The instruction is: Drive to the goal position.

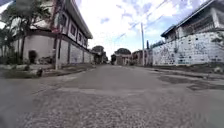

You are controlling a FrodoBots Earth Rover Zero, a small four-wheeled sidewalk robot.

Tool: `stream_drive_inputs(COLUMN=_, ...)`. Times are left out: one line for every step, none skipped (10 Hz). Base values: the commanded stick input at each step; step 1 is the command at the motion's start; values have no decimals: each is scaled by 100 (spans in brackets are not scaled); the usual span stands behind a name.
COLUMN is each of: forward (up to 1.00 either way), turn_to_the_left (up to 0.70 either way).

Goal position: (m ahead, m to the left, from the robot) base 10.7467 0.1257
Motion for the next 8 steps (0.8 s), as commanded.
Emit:
stream_drive_inputs(forward=100, turn_to_the_left=3)
stream_drive_inputs(forward=100, turn_to_the_left=3)
stream_drive_inputs(forward=100, turn_to_the_left=4)
stream_drive_inputs(forward=100, turn_to_the_left=4)
stream_drive_inputs(forward=100, turn_to_the_left=5)
stream_drive_inputs(forward=100, turn_to_the_left=6)
stream_drive_inputs(forward=100, turn_to_the_left=5)
stream_drive_inputs(forward=100, turn_to_the_left=5)
